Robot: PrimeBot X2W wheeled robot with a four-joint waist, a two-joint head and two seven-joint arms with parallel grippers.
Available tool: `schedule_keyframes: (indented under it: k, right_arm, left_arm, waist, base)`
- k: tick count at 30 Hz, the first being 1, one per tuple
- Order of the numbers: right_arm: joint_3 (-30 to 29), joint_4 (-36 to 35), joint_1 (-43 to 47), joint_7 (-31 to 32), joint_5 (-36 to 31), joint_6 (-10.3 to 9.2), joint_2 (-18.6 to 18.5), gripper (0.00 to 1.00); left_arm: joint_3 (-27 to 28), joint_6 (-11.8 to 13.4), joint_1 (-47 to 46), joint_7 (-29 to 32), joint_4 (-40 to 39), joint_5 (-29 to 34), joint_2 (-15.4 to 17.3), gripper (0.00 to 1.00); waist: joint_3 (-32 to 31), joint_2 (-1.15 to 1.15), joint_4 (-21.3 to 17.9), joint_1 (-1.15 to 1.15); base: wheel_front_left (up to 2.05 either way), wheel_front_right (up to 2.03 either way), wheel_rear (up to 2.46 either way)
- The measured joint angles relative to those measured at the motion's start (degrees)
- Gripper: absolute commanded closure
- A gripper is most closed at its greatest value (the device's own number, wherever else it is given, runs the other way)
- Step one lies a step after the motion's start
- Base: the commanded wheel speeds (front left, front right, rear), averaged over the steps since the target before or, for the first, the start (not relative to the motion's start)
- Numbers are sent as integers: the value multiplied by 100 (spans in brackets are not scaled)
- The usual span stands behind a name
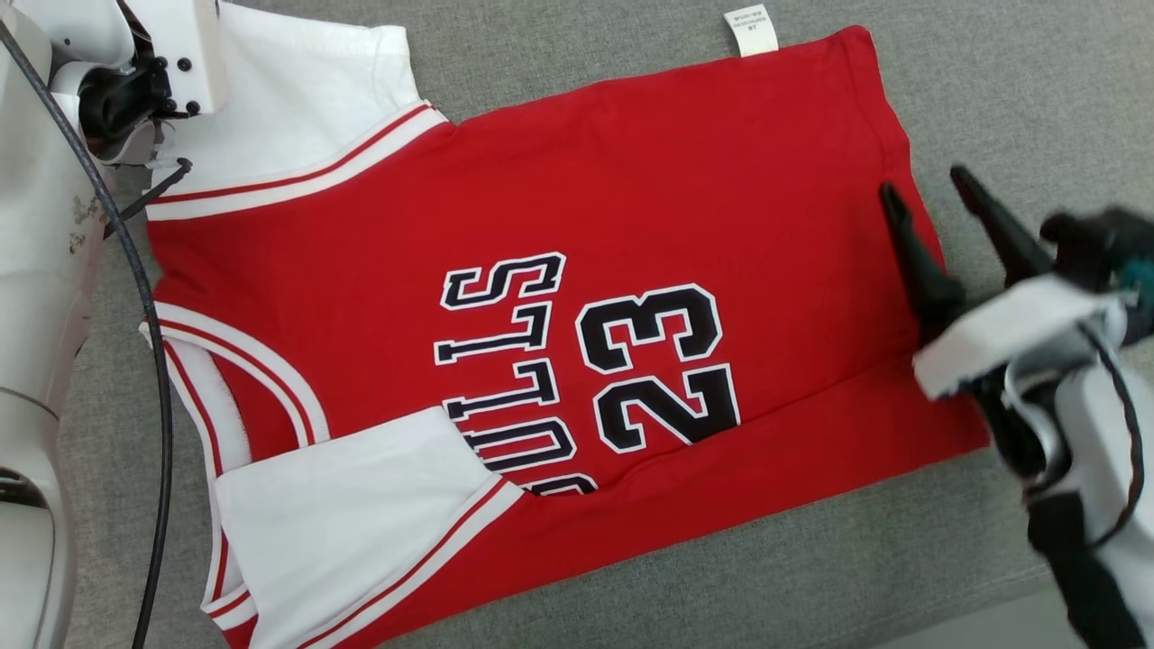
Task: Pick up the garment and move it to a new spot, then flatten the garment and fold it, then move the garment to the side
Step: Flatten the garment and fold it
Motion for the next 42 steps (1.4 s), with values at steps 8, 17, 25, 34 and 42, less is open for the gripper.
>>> schedule_keyframes:
  k: [8, 17, 25, 34, 42]
  right_arm:
    - [-166, 743, -1724, 2413, 200, 0, 51, 0]
    - [-125, 1881, -3024, 3769, -488, 0, 406, 0]
    - [-302, 2731, -3545, 3906, -813, -1, 500, 0]
    - [-264, 3136, -3816, 3502, -1039, 0, 547, 100]
    - [-480, 3303, -4098, 2521, -1154, 0, 509, 100]
  left_arm:
    - [-74, -120, -27, -104, 145, -43, -104, 100]
    - [-196, -188, -131, -119, 243, -44, -132, 100]
    - [-316, -236, -232, -96, 279, -42, -176, 100]
    - [-427, -281, -249, -174, 265, -42, -213, 100]
    - [-581, -316, -311, -1118, -198, 3, -64, 100]
  waist:
    - [-27, 0, 90, 0]
    - [47, 0, 178, 0]
    - [118, 0, 277, 0]
    - [150, 0, 334, 0]
    - [165, 0, 401, 0]
  base:
    - [0, 0, 0]
    - [0, 0, 0]
    - [0, 0, 0]
    - [0, 0, 0]
    - [0, 0, 0]
